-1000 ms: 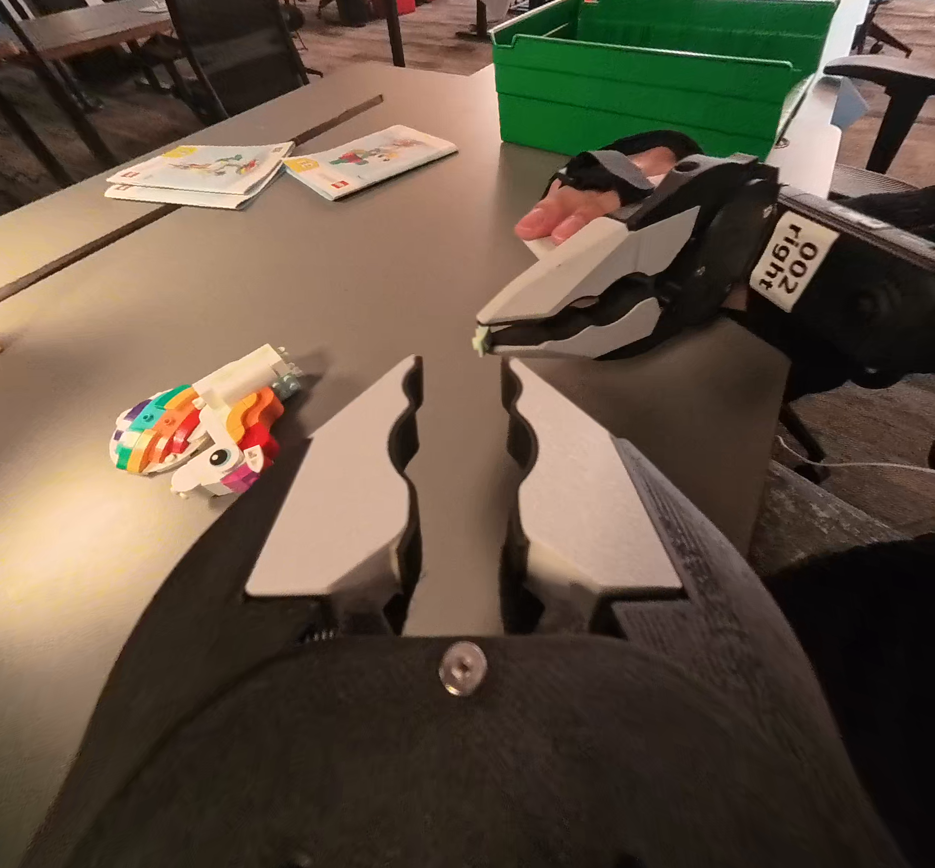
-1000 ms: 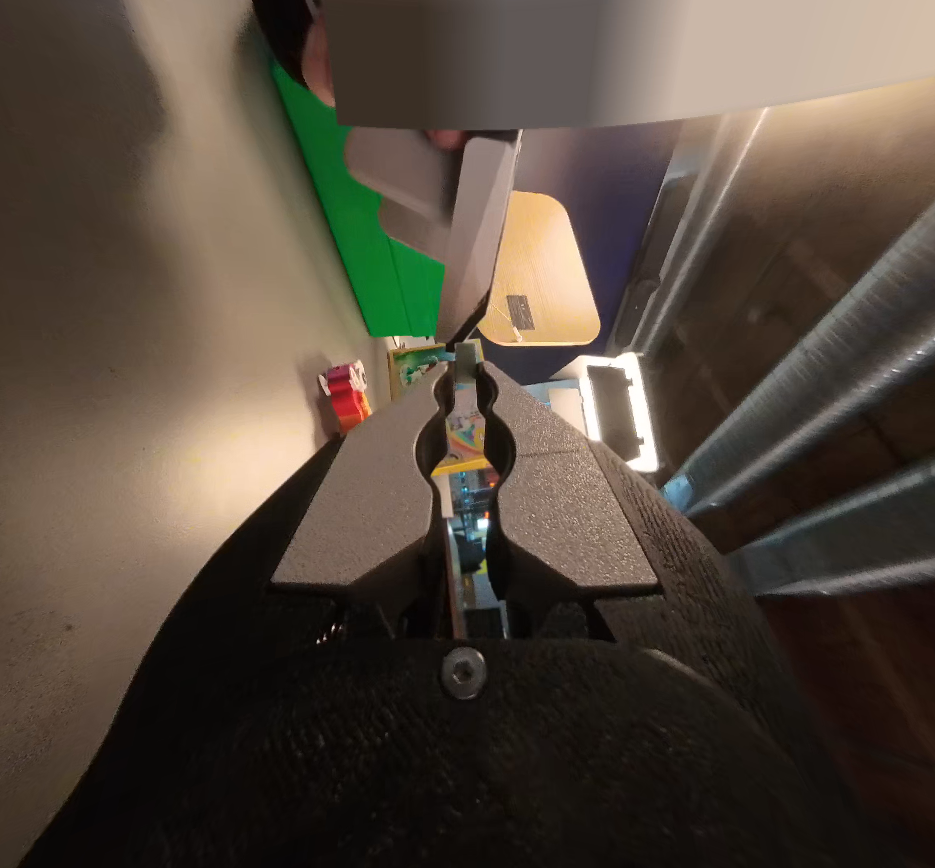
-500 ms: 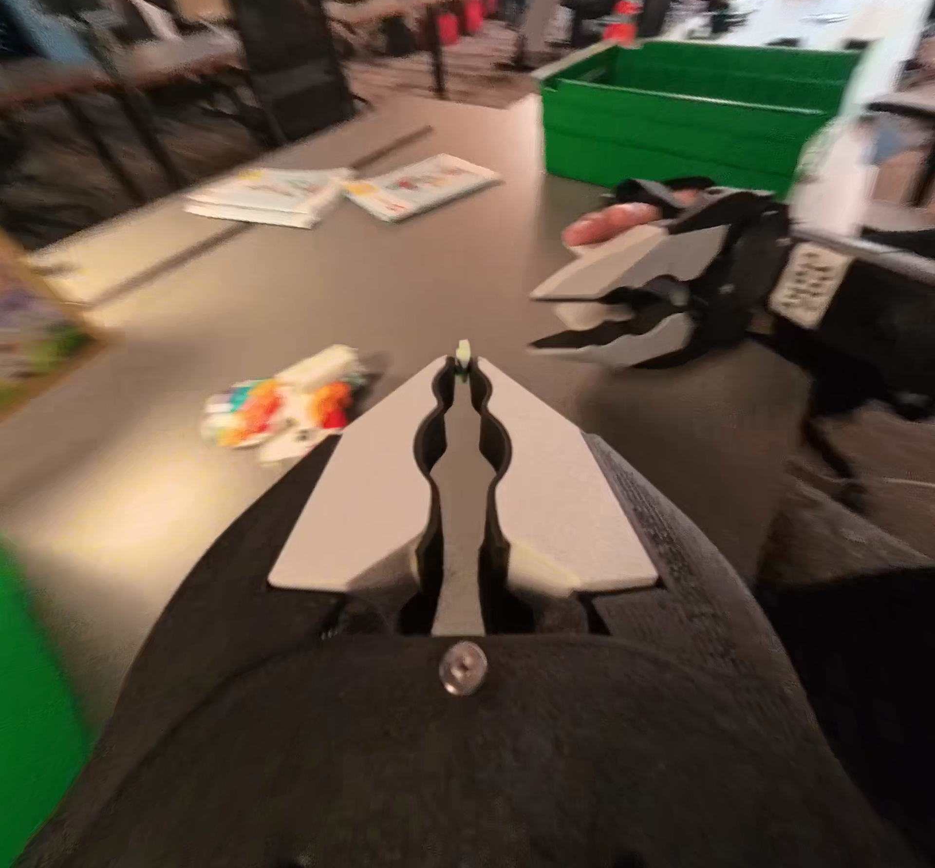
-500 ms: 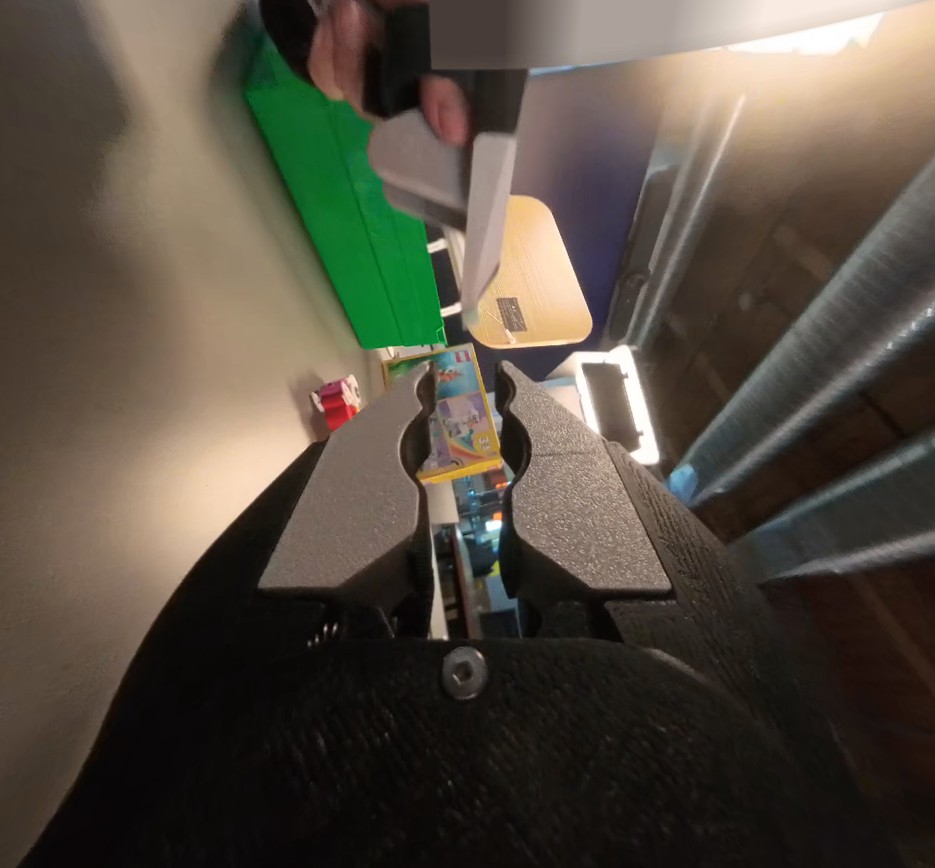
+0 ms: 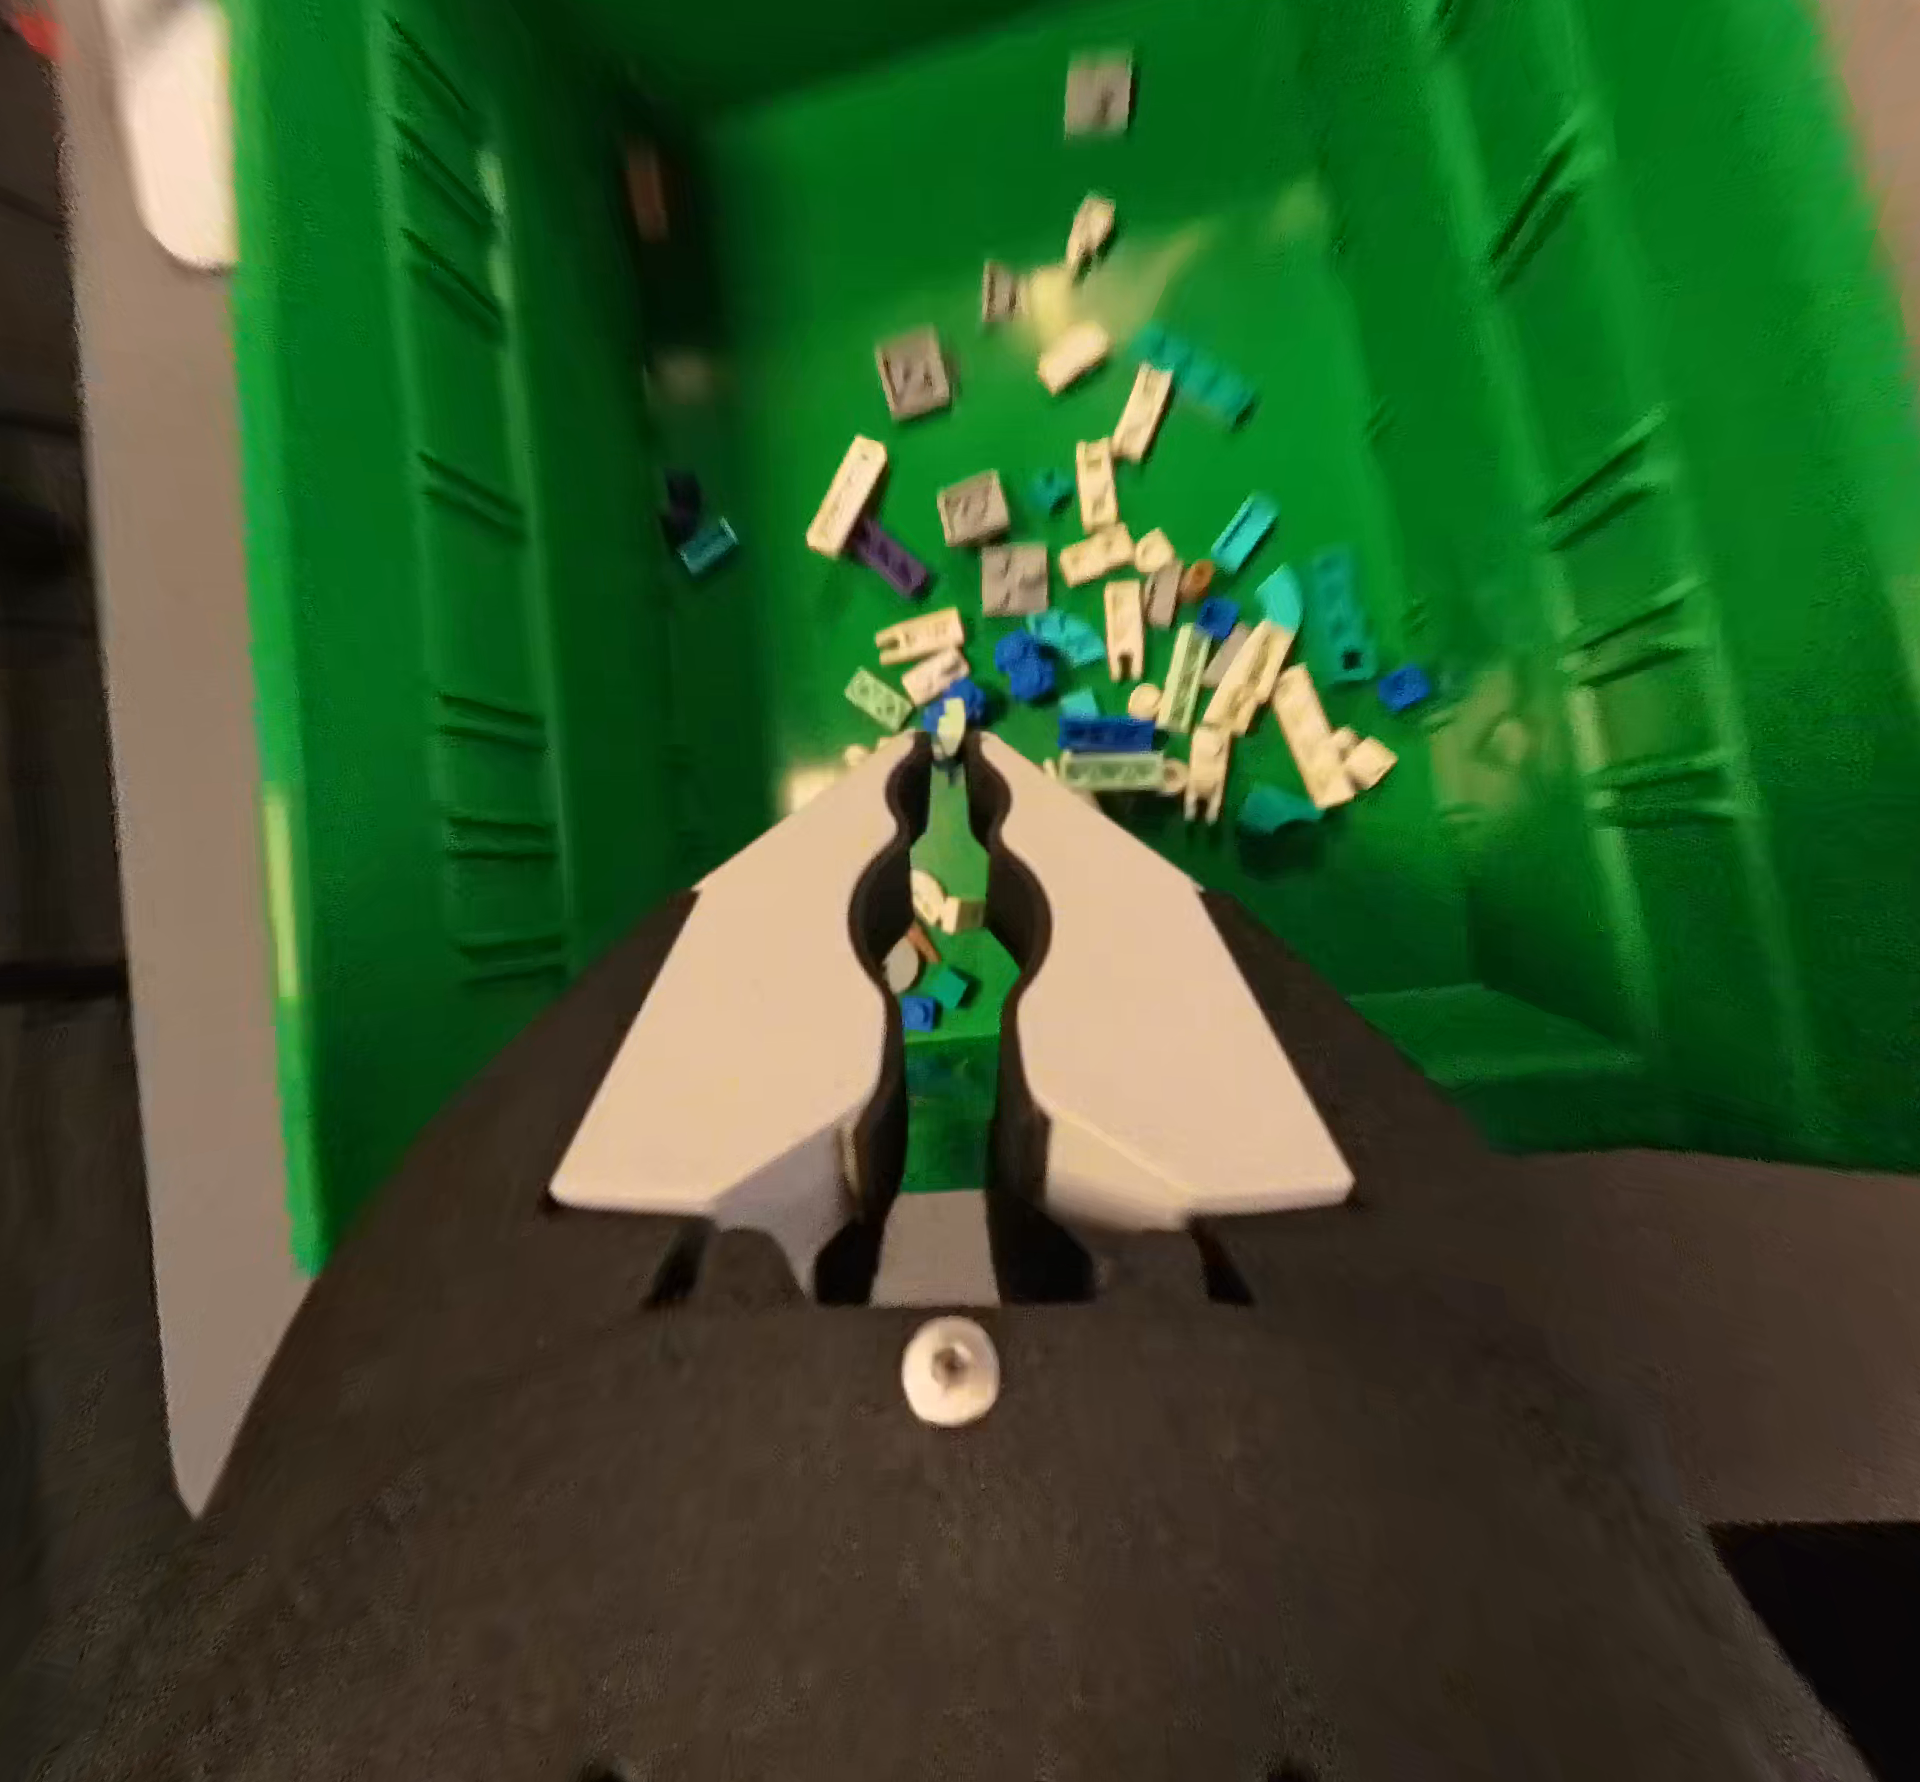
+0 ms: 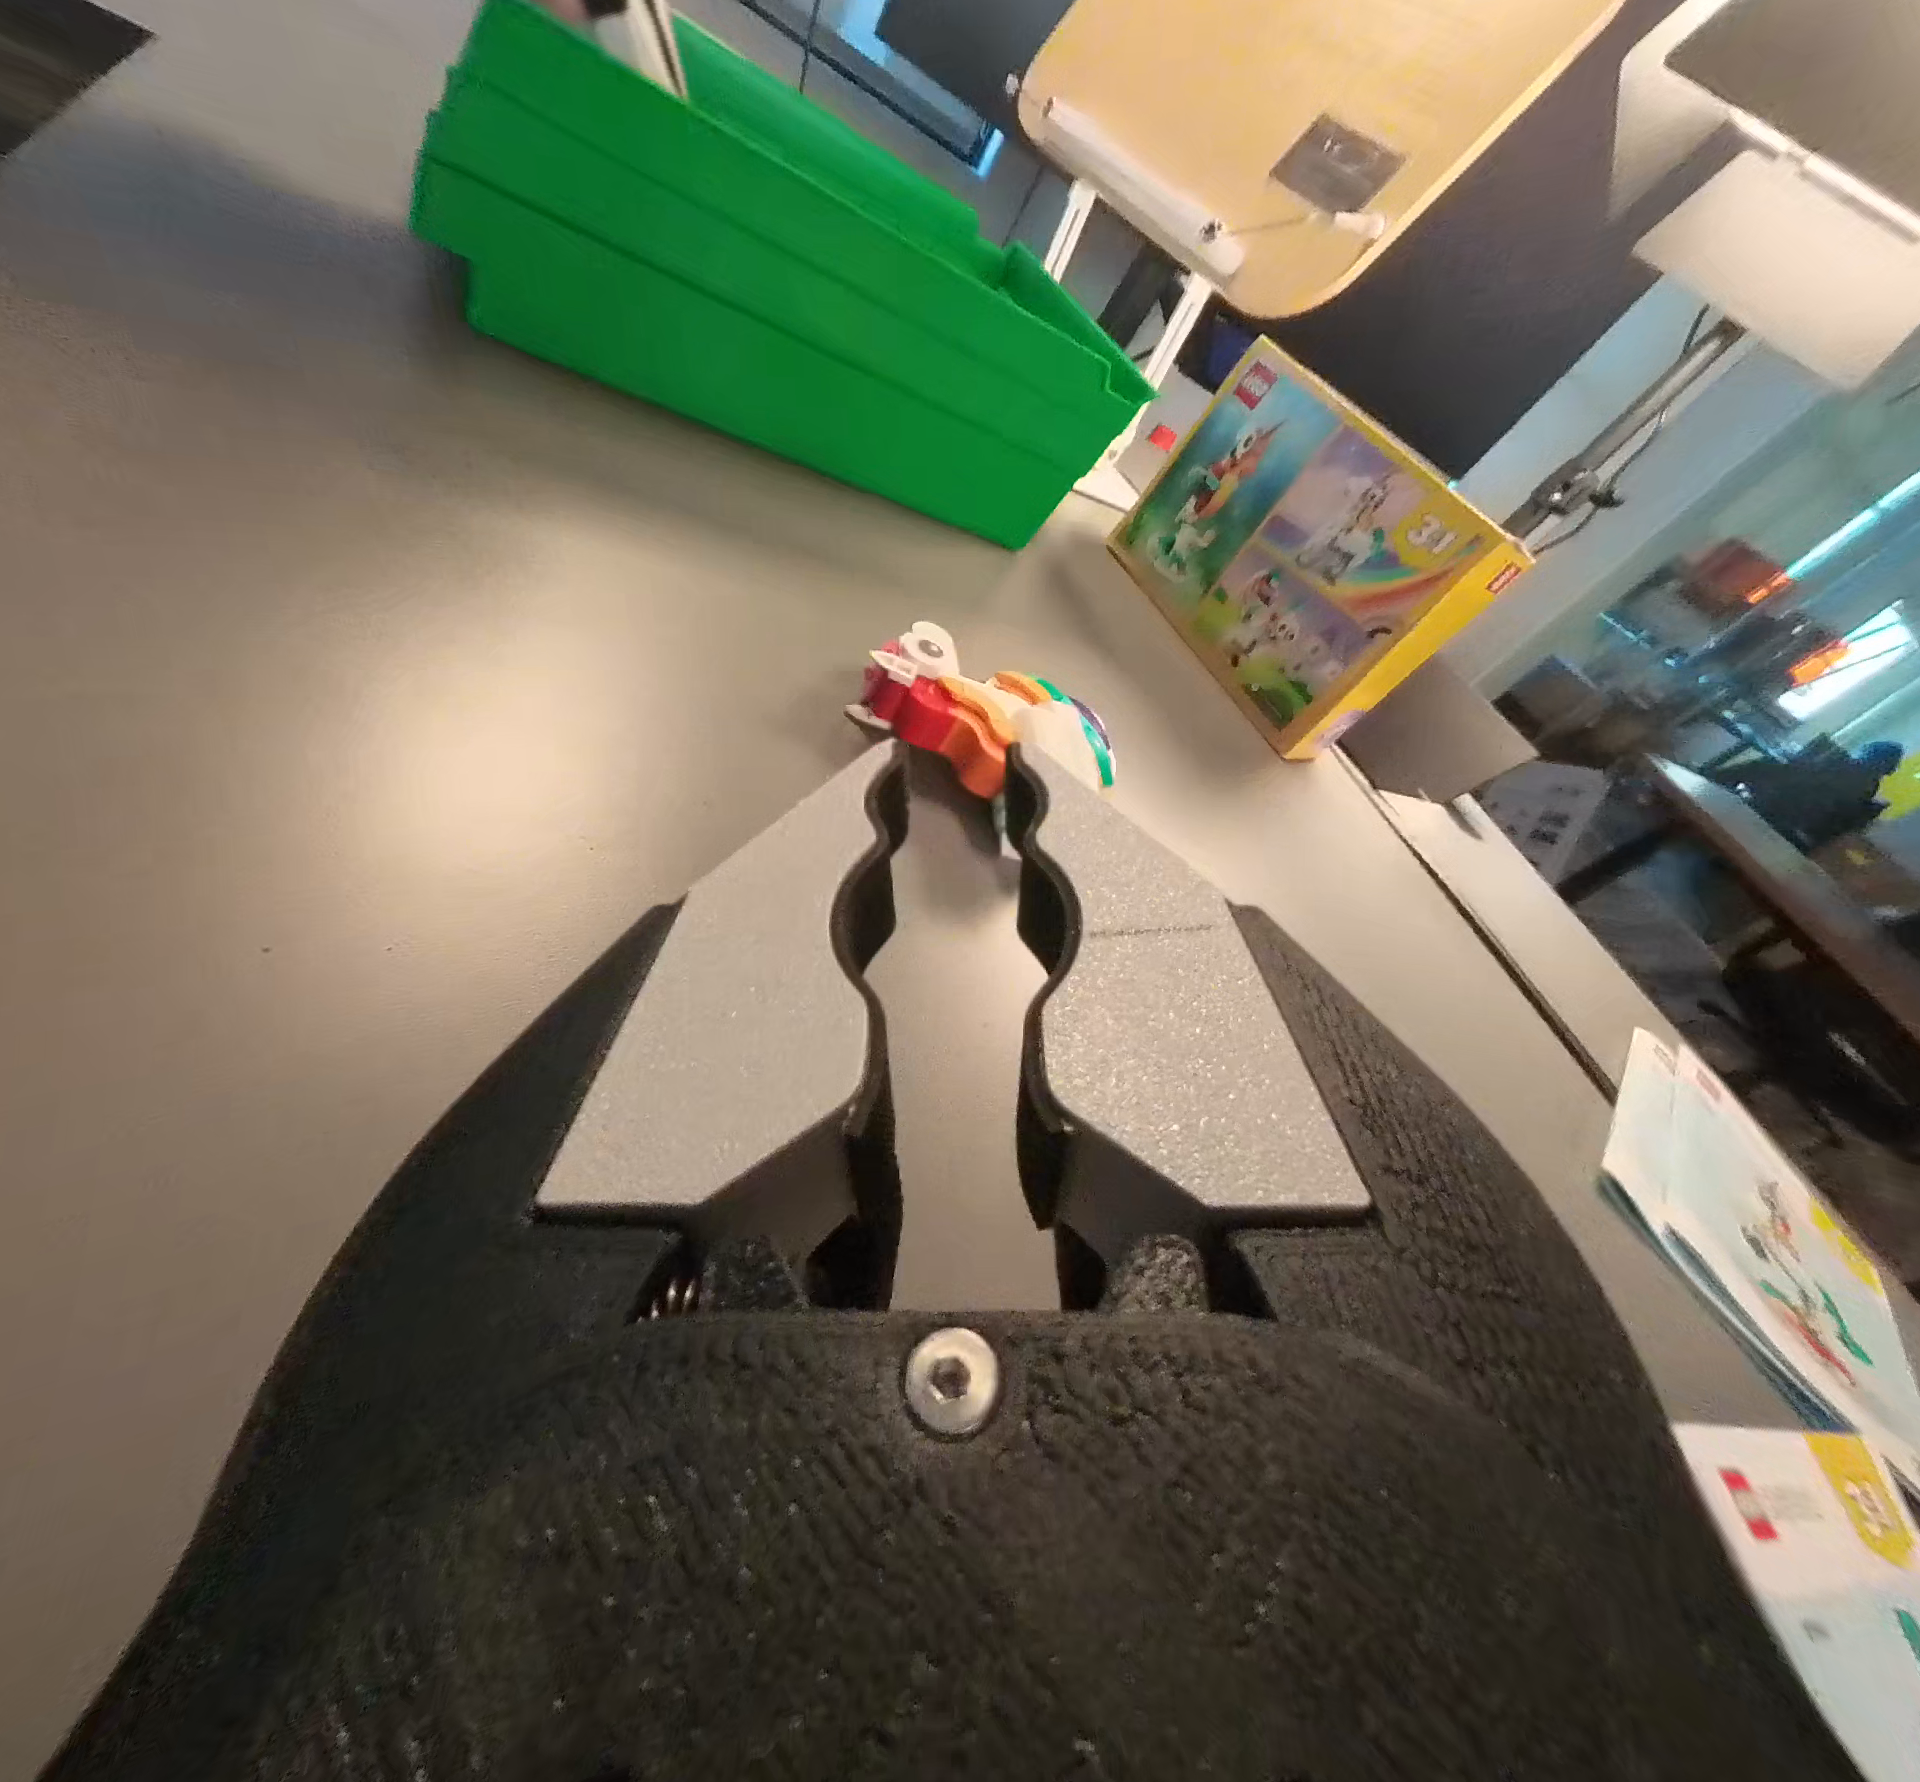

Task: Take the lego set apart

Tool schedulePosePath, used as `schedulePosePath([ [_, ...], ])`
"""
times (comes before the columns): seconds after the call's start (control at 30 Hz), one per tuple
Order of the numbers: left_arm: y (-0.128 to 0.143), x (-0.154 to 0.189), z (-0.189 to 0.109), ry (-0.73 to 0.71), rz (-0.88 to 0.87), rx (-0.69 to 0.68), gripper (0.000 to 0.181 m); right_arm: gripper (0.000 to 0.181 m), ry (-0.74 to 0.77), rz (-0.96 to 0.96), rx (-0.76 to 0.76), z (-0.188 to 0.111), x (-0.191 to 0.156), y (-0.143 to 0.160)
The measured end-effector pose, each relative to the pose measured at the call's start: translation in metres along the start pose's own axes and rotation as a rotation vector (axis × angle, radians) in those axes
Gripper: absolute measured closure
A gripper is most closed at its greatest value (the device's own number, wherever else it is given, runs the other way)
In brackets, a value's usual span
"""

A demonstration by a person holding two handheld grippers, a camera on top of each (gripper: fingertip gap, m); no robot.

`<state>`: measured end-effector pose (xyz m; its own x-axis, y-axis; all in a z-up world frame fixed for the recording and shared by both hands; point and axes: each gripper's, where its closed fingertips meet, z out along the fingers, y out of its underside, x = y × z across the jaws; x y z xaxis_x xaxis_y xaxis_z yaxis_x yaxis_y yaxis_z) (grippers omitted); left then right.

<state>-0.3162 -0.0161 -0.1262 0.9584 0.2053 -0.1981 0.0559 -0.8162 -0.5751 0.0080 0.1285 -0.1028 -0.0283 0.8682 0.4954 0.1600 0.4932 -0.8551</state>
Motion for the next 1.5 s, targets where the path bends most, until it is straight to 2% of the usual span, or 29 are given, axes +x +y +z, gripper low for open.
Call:
schedulePosePath([
  [0.03, 0.009, 0.002, 0.008, 0.015, 0.012, -0.054, 0.176, 0.165, -0.005, 0.003, -0.018, 0.002, 0.0, 0.002],
  [0.07, 0.016, 0.004, 0.014, 0.027, 0.014, -0.094, 0.171, 0.164, -0.01, 0.005, -0.047, 0.005, -0.001, 0.006],
  [0.17, 0.01, 0.005, 0.018, 0.045, -0.005, -0.08, 0.158, 0.154, -0.019, 0.015, -0.137, 0.02, 0.002, 0.018],
  [0.3, -0.005, -0.011, 0.009, -0.037, -0.055, -0.013, 0.114, 0.14, -0.038, 0.044, -0.175, 0.047, 0.008, 0.024],
  [0.37, -0.009, -0.023, -0.006, -0.128, -0.075, 0.012, 0.088, 0.128, -0.05, 0.092, -0.208, 0.061, 0.015, 0.029],
  [0.43, -0.018, -0.027, -0.036, -0.226, -0.074, 0.096, 0.077, 0.119, -0.063, 0.174, -0.215, 0.073, 0.024, 0.032],
  [0.5, -0.032, -0.013, -0.076, -0.259, -0.084, 0.267, 0.082, 0.115, -0.119, 0.272, -0.178, 0.08, 0.029, 0.028],
  [0.53, -0.041, 0.002, -0.095, -0.226, -0.09, 0.382, 0.087, 0.116, -0.163, 0.326, -0.173, 0.082, 0.028, 0.028],
  [0.6, -0.063, 0.049, -0.125, -0.061, -0.063, 0.622, 0.099, 0.115, -0.253, 0.431, -0.219, 0.087, 0.024, 0.034],
  [0.67, -0.078, 0.101, -0.145, 0.151, -0.004, 0.777, 0.105, 0.115, -0.309, 0.502, -0.278, 0.09, 0.02, 0.043],
  [0.73, -0.083, 0.148, -0.154, 0.349, 0.06, 0.837, 0.108, 0.12, -0.309, 0.525, -0.328, 0.092, 0.02, 0.05],
  [0.8, -0.089, 0.179, -0.157, 0.482, 0.074, 0.887, 0.115, 0.138, -0.317, 0.51, -0.342, 0.092, 0.017, 0.051],
  [0.83, -0.093, 0.191, -0.158, 0.528, 0.078, 0.917, 0.126, 0.138, -0.332, 0.494, -0.337, 0.091, 0.014, 0.049],
  [0.87, -0.099, 0.198, -0.161, 0.551, 0.087, 0.972, 0.146, 0.138, -0.333, 0.473, -0.33, 0.089, 0.012, 0.048],
  [0.9, -0.106, 0.197, -0.164, 0.538, 0.082, 1.037, 0.154, 0.138, -0.323, 0.445, -0.318, 0.087, 0.012, 0.046],
  [0.97, -0.124, 0.192, -0.168, 0.514, 0.031, 1.138, 0.162, 0.139, -0.283, 0.382, -0.269, 0.081, 0.014, 0.039],
  [1.0, -0.133, 0.196, -0.17, 0.555, 0.012, 1.172, 0.163, 0.152, -0.252, 0.357, -0.238, 0.077, 0.017, 0.035],
  [1.03, -0.141, 0.205, -0.17, 0.62, 0.008, 1.19, 0.162, 0.153, -0.219, 0.334, -0.209, 0.072, 0.021, 0.032],
  [1.07, -0.149, 0.216, -0.165, 0.669, 0.011, 1.189, 0.158, 0.153, -0.189, 0.313, -0.185, 0.067, 0.025, 0.03],
  [1.13, -0.167, 0.227, -0.136, 0.669, 0.011, 1.125, 0.153, 0.155, -0.13, 0.284, -0.149, 0.056, 0.033, 0.028],
  [1.17, -0.177, 0.23, -0.119, 0.669, -0.007, 1.096, 0.145, 0.181, -0.082, 0.266, -0.116, 0.049, 0.04, 0.026],
  [1.27, -0.198, 0.244, -0.061, 0.75, -0.074, 0.973, 0.116, 0.181, 0.016, 0.24, -0.073, 0.029, 0.058, 0.028],
  [1.3, -0.2, 0.249, -0.04, 0.776, -0.091, 0.913, 0.111, 0.181, 0.028, 0.252, -0.077, 0.023, 0.062, 0.031],
  [1.37, -0.204, 0.252, -0.009, 0.824, -0.154, 0.835, 0.105, 0.181, 0.039, 0.28, -0.081, 0.016, 0.066, 0.035],
  [1.47, -0.207, 0.244, 0.012, 0.859, -0.252, 0.778, 0.106, 0.181, 0.016, 0.291, -0.087, 0.015, 0.065, 0.037],
  [1.5, -0.206, 0.241, 0.015, 0.859, -0.264, 0.753, 0.106, 0.169, 0.007, 0.286, -0.107, 0.017, 0.063, 0.039],
])
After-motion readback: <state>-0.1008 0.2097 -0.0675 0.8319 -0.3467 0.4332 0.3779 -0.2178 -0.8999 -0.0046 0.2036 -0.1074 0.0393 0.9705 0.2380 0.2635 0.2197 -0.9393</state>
